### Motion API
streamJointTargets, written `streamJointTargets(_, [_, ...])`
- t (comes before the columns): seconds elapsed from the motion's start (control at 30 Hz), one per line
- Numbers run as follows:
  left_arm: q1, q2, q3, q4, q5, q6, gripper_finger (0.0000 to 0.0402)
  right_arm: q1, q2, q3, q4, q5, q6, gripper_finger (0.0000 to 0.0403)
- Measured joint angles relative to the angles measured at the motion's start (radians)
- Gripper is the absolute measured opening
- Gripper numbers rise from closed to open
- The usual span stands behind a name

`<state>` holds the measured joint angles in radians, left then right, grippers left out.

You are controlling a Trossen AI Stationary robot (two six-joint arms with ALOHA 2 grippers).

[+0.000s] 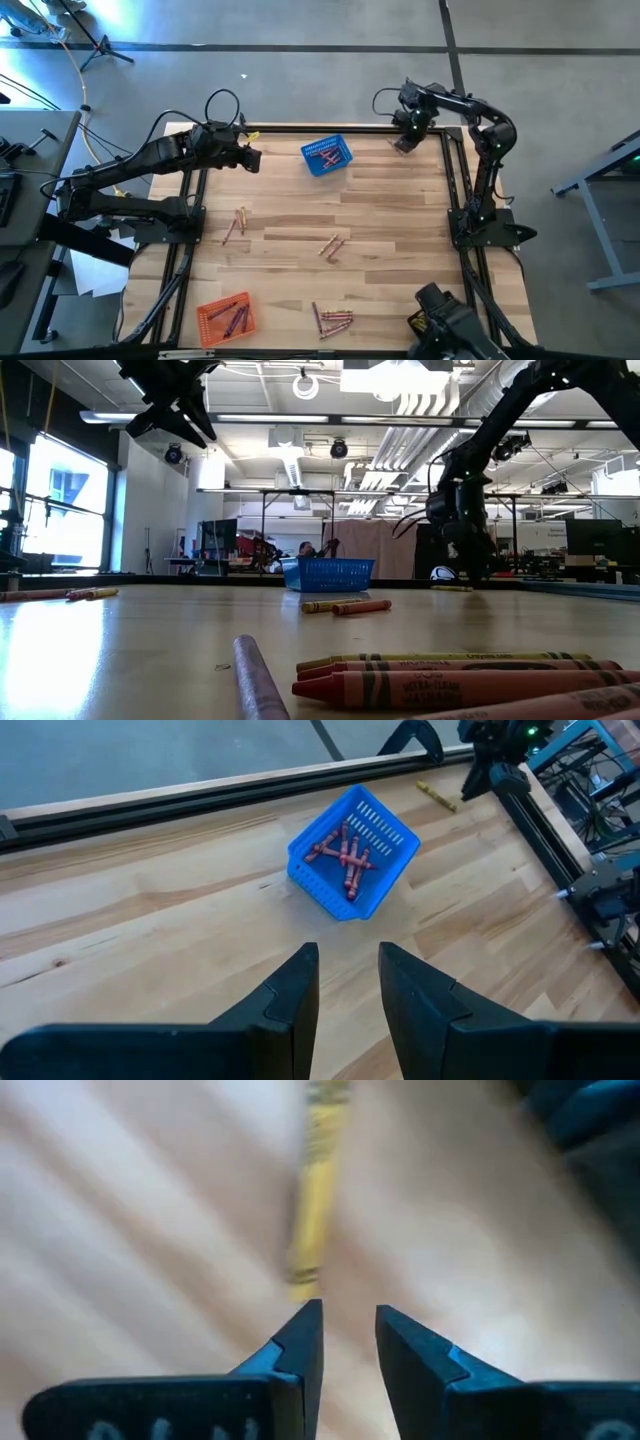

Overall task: Sort crayons
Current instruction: Put the yellow crayon into the black bin

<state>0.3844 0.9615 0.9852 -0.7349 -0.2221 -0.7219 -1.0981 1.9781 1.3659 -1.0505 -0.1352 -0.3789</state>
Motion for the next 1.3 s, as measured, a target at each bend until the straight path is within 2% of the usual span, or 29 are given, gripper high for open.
streamJointTargets(0.1, [0.0, 0.0, 0.0, 0.0, 0.003, 0.014, 0.0094, 0.026, -0.001, 0.0, -0.006, -0.047, 0.017, 0.0092])
streamJointTargets(0.23, [0.0, 0.0, 0.0, -0.001, 0.003, 0.018, 0.0094, 0.064, -0.002, 0.001, 0.04, 0.032, 0.013, 0.0111])
streamJointTargets(0.57, [0.0, 0.0, 0.0, -0.002, 0.01, 0.049, 0.0094, 0.14, -0.003, 0.002, 0.125, 0.042, 0.024, 0.0138])
streamJointTargets(0.73, [0.0, 0.0, 0.0, -0.002, 0.011, 0.064, 0.0094, 0.163, -0.002, 0.002, 0.186, 0.111, 0.057, 0.0138])
streamJointTargets(1.17, [0.0, 0.0, 0.0, -0.002, 0.022, 0.061, 0.0094, 0.17, 0.043, 0.004, 0.168, 0.098, 0.11, 0.0137])
streamJointTargets(1.3, [0.0, 0.0, 0.0, -0.002, 0.037, 0.061, 0.0094, 0.17, 0.043, 0.004, 0.165, 0.097, 0.112, 0.0121])
